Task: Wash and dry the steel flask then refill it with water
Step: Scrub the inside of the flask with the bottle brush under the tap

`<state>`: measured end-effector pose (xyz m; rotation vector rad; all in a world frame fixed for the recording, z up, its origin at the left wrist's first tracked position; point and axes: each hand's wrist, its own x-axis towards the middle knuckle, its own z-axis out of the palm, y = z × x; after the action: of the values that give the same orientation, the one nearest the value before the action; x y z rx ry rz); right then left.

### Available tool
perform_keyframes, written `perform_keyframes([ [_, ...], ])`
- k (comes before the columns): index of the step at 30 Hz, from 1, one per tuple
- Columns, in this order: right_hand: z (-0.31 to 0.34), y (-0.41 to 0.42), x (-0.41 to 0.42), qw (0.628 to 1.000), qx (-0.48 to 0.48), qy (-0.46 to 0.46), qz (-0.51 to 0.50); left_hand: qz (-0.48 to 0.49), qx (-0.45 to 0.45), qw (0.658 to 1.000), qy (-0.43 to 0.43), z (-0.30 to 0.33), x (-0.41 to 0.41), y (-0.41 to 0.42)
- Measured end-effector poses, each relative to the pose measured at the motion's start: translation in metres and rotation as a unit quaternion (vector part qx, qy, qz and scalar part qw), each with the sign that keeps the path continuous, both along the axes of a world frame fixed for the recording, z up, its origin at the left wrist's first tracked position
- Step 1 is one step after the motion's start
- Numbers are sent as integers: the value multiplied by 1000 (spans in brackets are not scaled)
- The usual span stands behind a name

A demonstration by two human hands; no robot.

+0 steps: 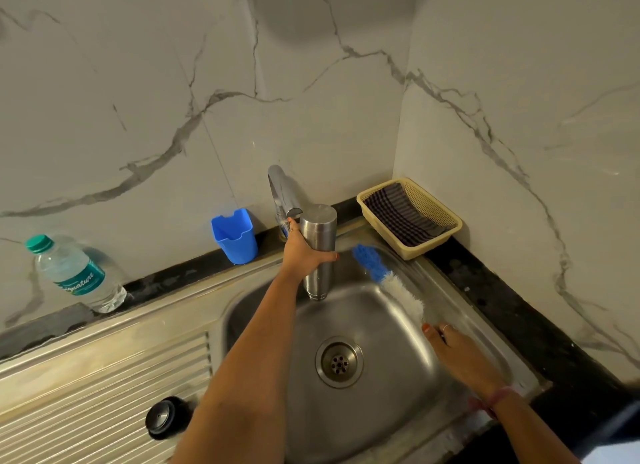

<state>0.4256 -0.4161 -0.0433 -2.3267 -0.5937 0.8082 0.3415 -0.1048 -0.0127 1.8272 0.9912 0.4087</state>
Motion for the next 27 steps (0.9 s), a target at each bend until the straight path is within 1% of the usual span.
perform_keyframes([
  [10,0,-3,-4,1000,5,8,6,20,9,999,-29,2,-7,-4],
  [16,2,-6,-5,1000,19,17,10,3,15,999,-28,3,-11,-3],
  [23,2,-7,-6,1000,1,8,16,-6,3,999,-34,5,-13,-2],
  [27,-1,-7,-5,1000,-11,7,17,-6,12,999,-35,3,-14,-2],
])
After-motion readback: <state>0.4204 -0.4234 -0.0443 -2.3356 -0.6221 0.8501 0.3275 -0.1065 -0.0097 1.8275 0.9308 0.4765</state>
